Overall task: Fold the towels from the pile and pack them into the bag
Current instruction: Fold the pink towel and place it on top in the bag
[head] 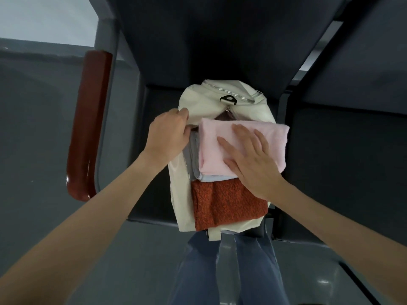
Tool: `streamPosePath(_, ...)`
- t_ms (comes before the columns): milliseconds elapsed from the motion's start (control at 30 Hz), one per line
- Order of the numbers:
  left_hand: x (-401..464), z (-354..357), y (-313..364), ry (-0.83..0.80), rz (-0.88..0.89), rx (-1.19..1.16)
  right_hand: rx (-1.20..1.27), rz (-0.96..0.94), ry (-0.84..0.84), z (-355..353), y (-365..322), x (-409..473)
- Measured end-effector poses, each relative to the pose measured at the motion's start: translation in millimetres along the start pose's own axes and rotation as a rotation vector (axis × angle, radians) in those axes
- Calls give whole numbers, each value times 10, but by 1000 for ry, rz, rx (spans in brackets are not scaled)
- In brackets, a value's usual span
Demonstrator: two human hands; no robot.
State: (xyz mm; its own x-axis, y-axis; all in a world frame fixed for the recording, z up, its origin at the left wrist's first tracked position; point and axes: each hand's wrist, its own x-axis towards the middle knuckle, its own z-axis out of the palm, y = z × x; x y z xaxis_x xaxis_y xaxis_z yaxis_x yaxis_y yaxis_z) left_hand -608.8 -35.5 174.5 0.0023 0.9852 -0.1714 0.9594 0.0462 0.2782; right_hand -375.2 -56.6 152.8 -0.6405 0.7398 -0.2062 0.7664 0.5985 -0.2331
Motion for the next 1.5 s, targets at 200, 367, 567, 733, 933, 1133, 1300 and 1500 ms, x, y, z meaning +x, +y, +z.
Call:
streamPosePath(200,-25,-88,23,199,40,-228,11,-141,-107,68,-213,-83)
streamPosePath(367,-138,-260,-32,216,-12,-396,53,-204,-157,197,-347,271)
streamPosePath(567,-134,-312,25,172,6,-368,92,-79,-168,216,-393,633)
streamPosePath(733,-88,-138,86,214,-181,-554,93,-19,-153,229,-459,806)
streamPosePath(933,-279,78,169,155,-409,-867,322,-69,-40,135,-337,517)
streamPosePath(1133,-352,61,356,123,-541,-833,595,142,633,-241,-76,-52)
streamPosePath(1300,-293,4,925,17,-472,-587,672,640,450,-206,456,-50)
streamPosePath(1500,-244,485,1357,-150,-395,-182,552,594,12,-18,700,99)
